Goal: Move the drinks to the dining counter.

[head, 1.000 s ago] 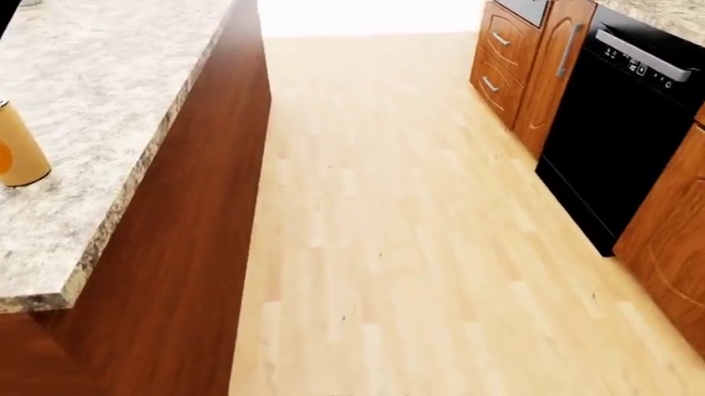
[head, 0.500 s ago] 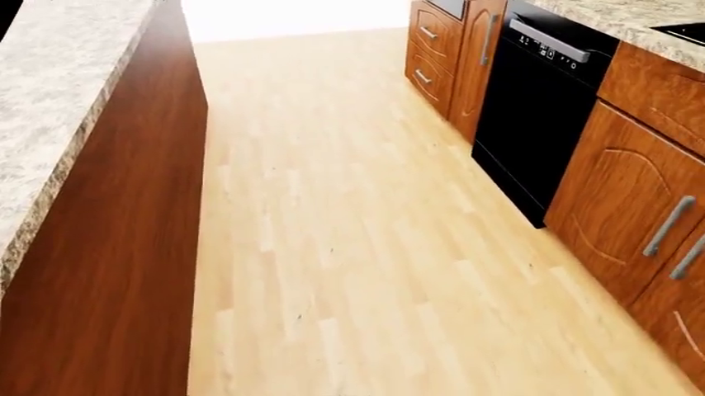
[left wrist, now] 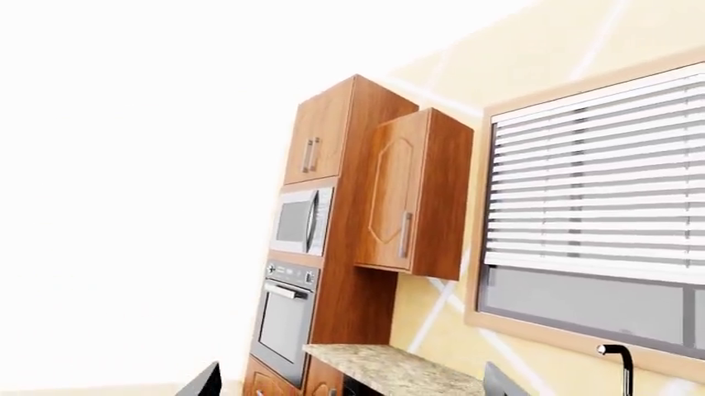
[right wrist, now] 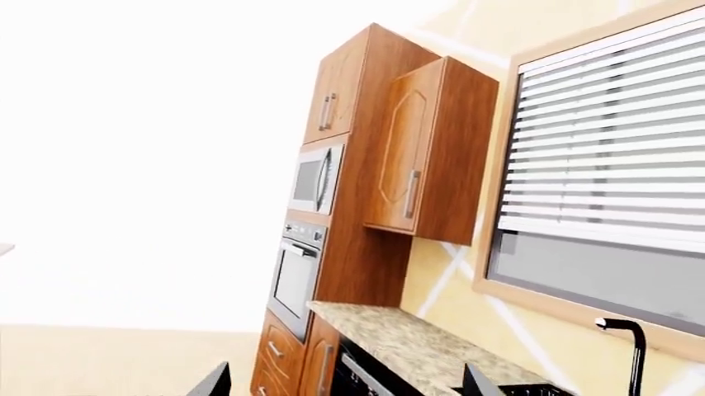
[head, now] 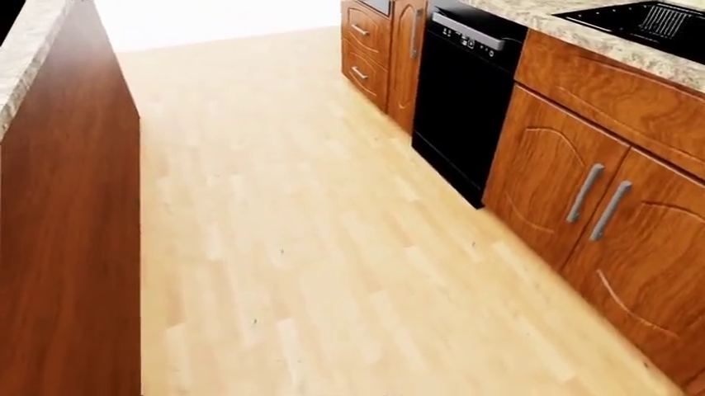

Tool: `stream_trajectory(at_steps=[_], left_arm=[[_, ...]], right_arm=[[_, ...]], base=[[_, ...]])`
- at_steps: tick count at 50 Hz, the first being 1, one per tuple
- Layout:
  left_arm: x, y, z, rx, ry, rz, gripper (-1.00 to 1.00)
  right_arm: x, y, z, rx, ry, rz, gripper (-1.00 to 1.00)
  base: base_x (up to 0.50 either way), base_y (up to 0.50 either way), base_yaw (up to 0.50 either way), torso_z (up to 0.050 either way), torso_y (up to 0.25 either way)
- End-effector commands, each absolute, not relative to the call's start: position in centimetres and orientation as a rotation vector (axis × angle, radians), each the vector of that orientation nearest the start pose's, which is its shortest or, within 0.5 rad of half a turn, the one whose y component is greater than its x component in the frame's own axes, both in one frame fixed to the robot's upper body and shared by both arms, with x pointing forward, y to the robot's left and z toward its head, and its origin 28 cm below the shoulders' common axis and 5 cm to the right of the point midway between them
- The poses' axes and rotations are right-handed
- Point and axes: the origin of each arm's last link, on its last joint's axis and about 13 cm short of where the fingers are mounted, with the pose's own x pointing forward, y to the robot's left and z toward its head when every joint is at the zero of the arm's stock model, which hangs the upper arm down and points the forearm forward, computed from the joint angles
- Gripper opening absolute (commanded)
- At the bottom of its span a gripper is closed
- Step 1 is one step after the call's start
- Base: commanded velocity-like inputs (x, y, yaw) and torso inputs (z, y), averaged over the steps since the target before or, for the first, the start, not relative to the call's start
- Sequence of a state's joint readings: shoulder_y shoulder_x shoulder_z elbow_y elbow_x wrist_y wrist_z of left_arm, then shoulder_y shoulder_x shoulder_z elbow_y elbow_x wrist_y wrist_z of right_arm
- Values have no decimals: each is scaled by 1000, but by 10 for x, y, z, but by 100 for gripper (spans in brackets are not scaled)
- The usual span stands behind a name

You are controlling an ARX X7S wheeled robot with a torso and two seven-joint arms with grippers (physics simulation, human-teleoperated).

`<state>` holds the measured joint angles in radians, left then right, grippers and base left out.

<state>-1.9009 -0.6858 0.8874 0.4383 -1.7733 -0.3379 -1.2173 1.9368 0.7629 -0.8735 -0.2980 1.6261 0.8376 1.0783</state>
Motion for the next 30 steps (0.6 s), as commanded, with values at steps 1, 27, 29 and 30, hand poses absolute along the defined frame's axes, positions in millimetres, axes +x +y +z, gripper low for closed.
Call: stream_trajectory(at_steps=[1, 27, 29, 30], left_arm=[[184, 170, 431, -195, -493, -183, 100], [187, 171, 429, -198, -494, -181, 100], [187, 171, 429, -197, -494, -181, 100], [187, 171, 429, -198, -495, -182, 100]], right_arm=[[215, -106, 428, -211, -416, -54, 100], [218, -107, 426, -205, -417, -59, 100], [218, -106, 426, -205, -415, -56, 100], [218, -106, 427, -206, -417, -56, 100]], base=[[-28, -64, -500, 0, 0], [-28, -52, -500, 0, 0], [-29, -44, -500, 0, 0], [-31, -45, -500, 0, 0]])
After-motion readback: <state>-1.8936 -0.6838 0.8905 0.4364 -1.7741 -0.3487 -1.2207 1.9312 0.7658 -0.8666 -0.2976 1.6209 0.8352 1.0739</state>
